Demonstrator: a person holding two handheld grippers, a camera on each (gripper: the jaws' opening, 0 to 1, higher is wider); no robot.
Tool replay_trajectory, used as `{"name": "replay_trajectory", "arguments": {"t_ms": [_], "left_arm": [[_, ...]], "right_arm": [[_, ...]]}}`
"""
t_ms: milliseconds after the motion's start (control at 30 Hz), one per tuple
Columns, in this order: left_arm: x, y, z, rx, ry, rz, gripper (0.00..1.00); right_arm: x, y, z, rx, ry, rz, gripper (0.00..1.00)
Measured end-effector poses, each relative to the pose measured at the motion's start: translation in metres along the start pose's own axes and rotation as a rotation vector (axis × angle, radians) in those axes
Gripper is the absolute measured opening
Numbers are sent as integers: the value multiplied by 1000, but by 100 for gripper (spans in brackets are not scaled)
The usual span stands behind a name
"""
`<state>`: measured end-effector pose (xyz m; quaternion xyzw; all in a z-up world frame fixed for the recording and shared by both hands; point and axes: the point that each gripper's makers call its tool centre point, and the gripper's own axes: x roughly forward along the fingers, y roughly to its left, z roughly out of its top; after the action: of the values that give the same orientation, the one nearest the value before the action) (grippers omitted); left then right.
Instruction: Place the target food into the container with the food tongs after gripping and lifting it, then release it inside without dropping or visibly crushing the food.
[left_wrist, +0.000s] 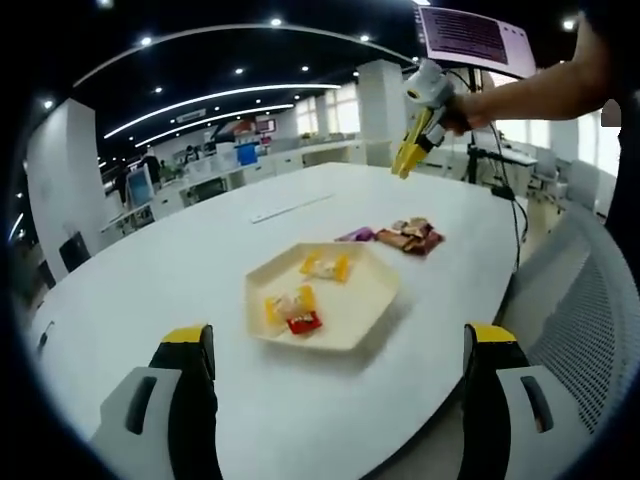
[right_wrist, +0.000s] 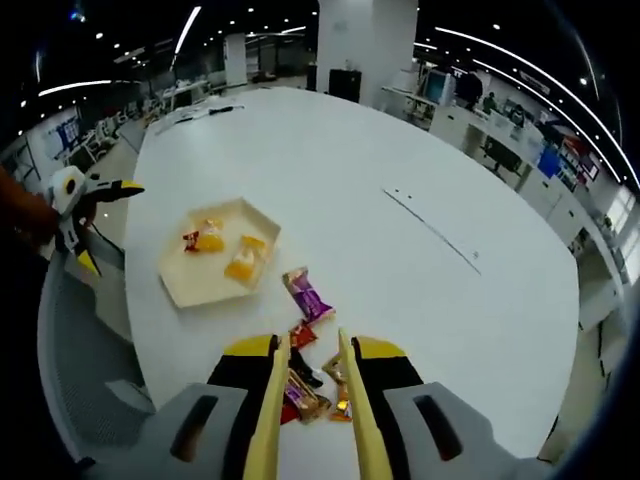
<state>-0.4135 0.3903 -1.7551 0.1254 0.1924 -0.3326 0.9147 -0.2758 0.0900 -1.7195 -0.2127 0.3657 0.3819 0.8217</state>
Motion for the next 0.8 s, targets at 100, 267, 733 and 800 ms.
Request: {"name": "replay_trajectory", "arguments": {"t_ms": [100,267,733,800], "left_arm": [[0,1,1,-2,-2,3,100],[0,1,-1,0,7,10,100],[0,5,-3,-16,17,20,100],[0,8,-2,-33,8,26,100]], "right_arm": [[-3,-5,-13,24,6,5,28],[-2,-10,-26,62,-6,-4,28],[10,-24,-60,110,1,-49,28],[13,-25,-64,114,6,-53,28]]}}
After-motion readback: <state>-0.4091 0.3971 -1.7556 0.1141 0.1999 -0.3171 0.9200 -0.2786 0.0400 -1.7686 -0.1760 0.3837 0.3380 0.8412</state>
